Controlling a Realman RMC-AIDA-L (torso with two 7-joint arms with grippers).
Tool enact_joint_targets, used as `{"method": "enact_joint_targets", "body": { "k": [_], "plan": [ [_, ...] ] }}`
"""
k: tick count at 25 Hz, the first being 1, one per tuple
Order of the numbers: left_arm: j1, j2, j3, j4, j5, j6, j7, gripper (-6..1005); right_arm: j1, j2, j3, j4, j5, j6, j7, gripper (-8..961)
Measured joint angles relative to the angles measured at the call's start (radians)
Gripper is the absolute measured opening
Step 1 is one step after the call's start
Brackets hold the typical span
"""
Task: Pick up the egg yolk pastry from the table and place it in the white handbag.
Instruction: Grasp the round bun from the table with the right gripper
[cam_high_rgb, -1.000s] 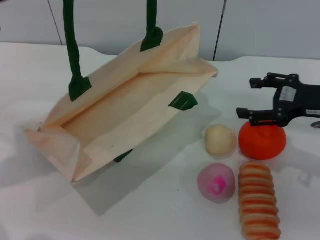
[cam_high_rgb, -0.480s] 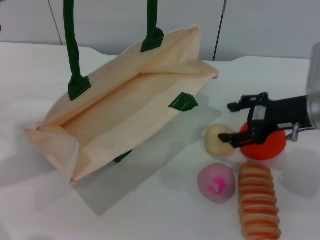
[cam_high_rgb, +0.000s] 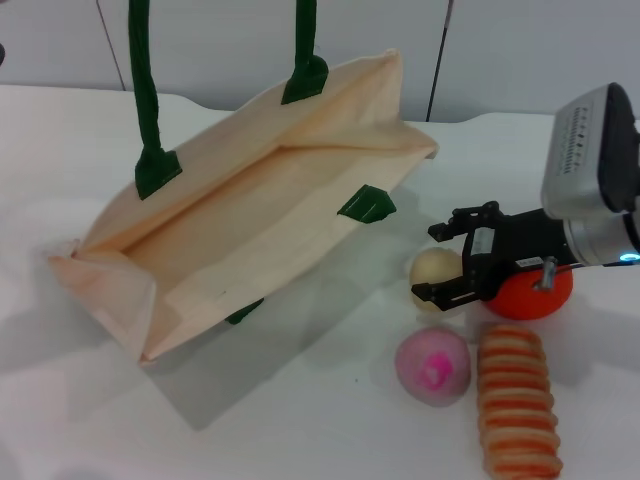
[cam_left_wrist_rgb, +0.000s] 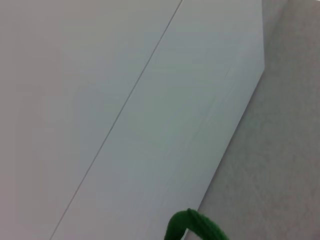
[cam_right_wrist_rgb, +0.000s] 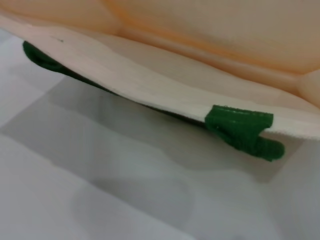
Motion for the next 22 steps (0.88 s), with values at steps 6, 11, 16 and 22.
{"method": "enact_joint_targets", "body": {
  "k": [6,11,16,22],
  "plan": [
    [-0.001,0.0,0.0,0.003,0.0,0.0,0.0,96,0.023,0.0,-0.013,0.048,-0.005,-0.054,0.0,865],
    [-0.001,0.0,0.0,0.003,0.0,0.0,0.0,96,0.023,-0.004,-0.014,0.06,-0.014,-0.057,0.014,864],
    [-0.001,0.0,0.0,0.002,0.0,-0.005,-0.001,96,0.023,-0.003,-0.015,0.061,-0.056,-0.064,0.036,863],
    [0.001,0.0,0.0,0.003,0.001,-0.012,-0.002,97,0.022,0.0,-0.015,0.062,-0.062,-0.072,0.037,862]
  ]
}}
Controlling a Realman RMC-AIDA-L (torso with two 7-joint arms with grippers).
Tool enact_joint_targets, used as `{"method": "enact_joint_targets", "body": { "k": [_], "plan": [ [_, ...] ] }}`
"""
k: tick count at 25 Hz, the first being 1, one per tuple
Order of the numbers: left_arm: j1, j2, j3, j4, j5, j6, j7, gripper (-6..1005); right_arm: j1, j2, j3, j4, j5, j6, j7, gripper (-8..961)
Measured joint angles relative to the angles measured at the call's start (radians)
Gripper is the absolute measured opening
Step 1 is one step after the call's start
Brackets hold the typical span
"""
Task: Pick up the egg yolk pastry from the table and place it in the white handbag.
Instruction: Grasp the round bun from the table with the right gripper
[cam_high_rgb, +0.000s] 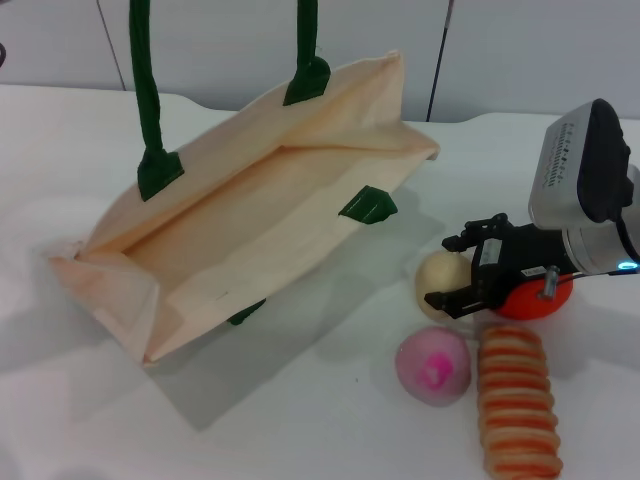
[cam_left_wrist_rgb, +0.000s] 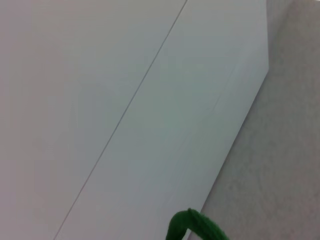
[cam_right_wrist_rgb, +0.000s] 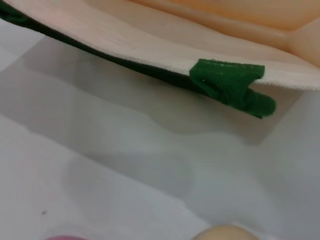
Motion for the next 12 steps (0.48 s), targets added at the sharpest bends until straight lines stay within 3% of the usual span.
{"method": "enact_joint_targets", "body": {
  "k": [12],
  "plan": [
    [-0.001,0.0,0.0,0.002,0.0,-0.001,0.0,97,0.0,-0.002,-0.023,-0.001,-0.001,0.004,0.001,794]
  ]
}}
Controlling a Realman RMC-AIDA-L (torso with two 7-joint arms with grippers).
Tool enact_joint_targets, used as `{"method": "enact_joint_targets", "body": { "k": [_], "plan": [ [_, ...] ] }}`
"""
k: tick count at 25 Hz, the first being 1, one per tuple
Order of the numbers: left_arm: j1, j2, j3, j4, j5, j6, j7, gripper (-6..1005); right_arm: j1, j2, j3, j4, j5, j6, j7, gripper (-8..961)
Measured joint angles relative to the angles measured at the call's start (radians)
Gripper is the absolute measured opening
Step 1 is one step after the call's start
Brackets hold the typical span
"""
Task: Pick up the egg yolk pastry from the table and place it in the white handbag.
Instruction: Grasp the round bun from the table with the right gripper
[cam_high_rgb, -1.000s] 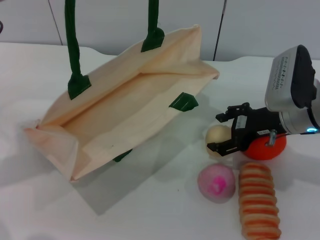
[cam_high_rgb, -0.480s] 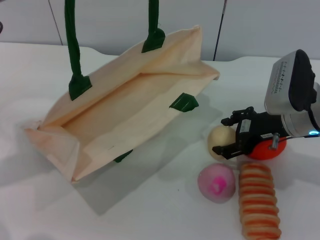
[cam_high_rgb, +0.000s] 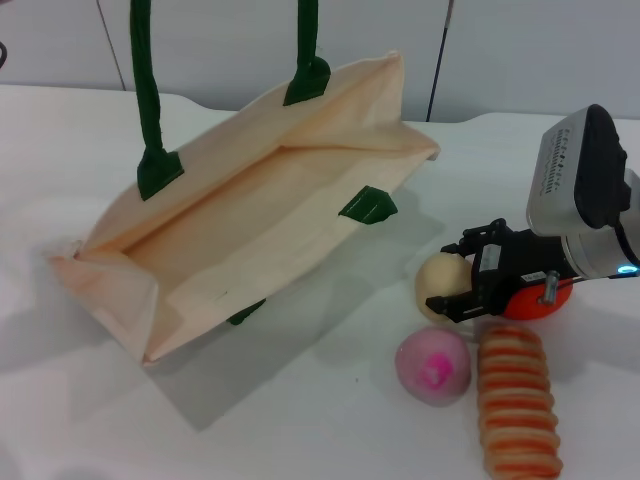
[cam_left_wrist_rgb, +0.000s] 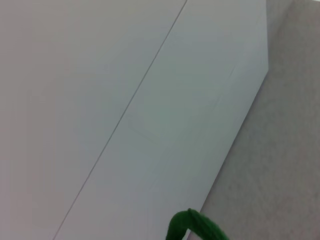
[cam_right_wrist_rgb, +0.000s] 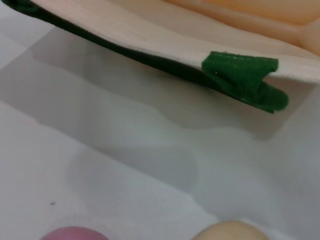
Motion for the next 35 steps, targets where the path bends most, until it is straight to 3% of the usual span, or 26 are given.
{"method": "enact_joint_targets", "body": {
  "k": [35],
  "plan": [
    [0.002,0.0,0.0,0.001,0.0,0.0,0.0,96,0.0,0.0,-0.012,-0.033,0.002,0.056,0.013,661]
  ]
}}
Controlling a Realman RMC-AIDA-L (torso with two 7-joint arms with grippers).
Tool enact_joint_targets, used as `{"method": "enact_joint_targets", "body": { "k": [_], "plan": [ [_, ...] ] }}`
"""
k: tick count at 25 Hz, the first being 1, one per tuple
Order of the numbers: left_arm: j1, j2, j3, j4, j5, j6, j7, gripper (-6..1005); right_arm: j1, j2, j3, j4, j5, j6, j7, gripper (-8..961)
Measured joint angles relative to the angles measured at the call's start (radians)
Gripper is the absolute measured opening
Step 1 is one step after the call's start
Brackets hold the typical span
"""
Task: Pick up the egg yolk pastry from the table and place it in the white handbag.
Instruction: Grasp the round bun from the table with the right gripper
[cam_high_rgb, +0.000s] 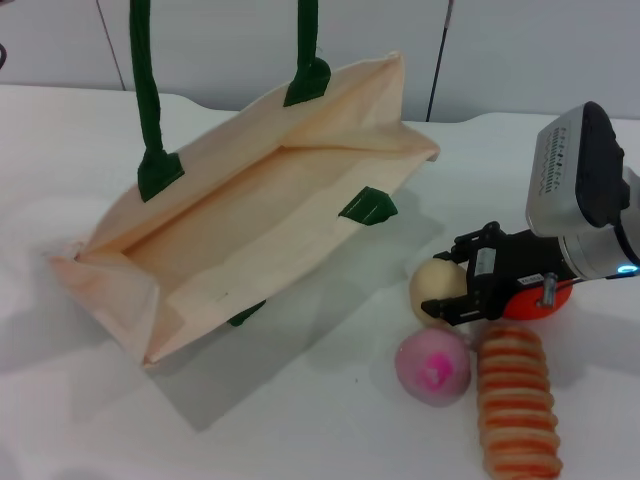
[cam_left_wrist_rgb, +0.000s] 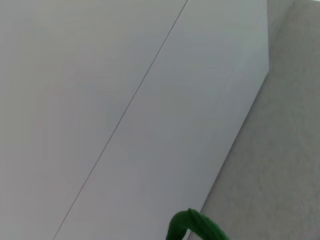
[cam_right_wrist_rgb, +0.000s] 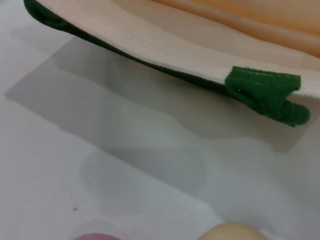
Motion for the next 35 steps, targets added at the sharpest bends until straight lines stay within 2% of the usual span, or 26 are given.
{"method": "enact_joint_targets", "body": {
  "k": [35],
  "plan": [
    [0.003,0.0,0.0,0.0,0.0,-0.012,0.0,96,-0.003,0.0,-0.002,-0.015,0.0,0.002,0.016,651]
  ]
}}
